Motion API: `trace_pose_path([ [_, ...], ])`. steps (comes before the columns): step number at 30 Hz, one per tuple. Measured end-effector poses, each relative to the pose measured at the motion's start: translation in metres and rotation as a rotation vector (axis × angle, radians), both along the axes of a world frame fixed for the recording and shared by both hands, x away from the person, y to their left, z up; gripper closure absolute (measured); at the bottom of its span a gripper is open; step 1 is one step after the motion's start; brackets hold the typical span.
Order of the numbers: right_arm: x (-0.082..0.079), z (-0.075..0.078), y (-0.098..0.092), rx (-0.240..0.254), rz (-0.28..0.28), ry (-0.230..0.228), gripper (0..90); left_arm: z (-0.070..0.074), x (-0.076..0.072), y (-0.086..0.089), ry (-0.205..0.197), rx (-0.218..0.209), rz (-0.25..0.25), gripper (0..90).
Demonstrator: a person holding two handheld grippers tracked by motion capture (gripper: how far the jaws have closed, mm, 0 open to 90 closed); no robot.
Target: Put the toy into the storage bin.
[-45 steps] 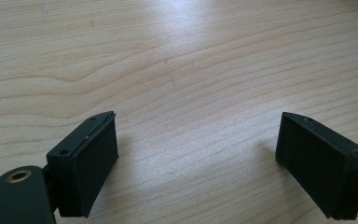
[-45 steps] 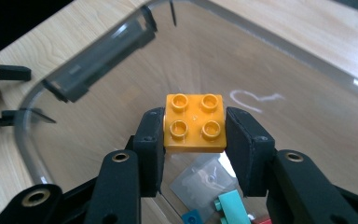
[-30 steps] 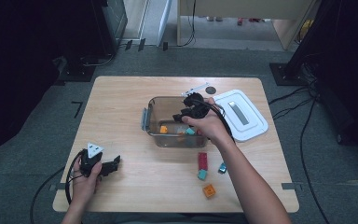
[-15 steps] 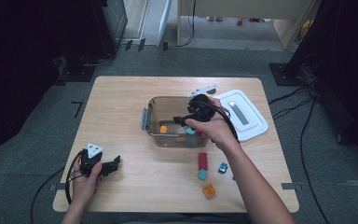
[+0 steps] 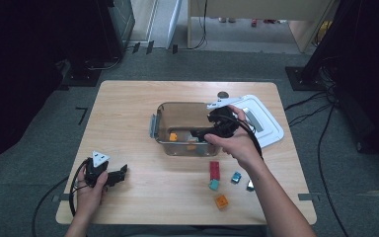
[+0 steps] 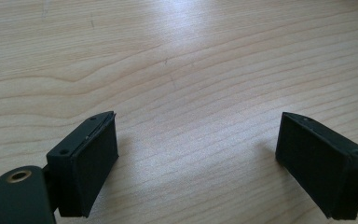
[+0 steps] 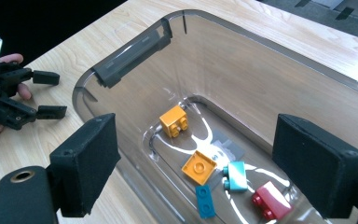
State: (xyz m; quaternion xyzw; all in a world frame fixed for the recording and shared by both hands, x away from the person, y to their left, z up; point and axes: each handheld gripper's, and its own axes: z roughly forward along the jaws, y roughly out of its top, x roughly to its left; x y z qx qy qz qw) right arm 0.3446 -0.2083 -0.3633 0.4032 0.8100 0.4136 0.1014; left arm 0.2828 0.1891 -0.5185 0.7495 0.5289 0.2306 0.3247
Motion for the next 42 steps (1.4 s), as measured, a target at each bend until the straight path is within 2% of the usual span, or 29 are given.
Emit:
trace_pose_path([
  [10, -0.025, 0.009, -0.018, 0.005, -0.005, -0.047, 14.4, 0.000, 0.000, 0.000, 0.002, 0.002, -0.001, 12.8],
  [17, -0.041, 0.005, -0.030, 0.010, 0.000, -0.058, 14.5, 0.000, 0.000, 0.000, 0.003, 0.002, -0.002, 12.7],
  [22, -0.052, -0.002, -0.040, 0.029, 0.012, -0.063, 15.1, 0.000, 0.000, 0.000, 0.003, 0.001, -0.001, 12.8],
  [28, -0.062, -0.011, -0.053, 0.050, -0.013, -0.054, 17.1, 0.000, 0.000, 0.000, 0.004, 0.003, -0.003, 12.8],
  [36, -0.076, -0.031, -0.067, 0.056, -0.020, -0.049, 23.6, 0.000, 0.000, 0.000, 0.003, 0.001, -0.001, 12.8],
  [42, -0.084, -0.046, -0.078, 0.058, -0.015, -0.065, 29.4, 0.000, 0.000, 0.000, 0.002, 0.001, 0.000, 12.8],
])
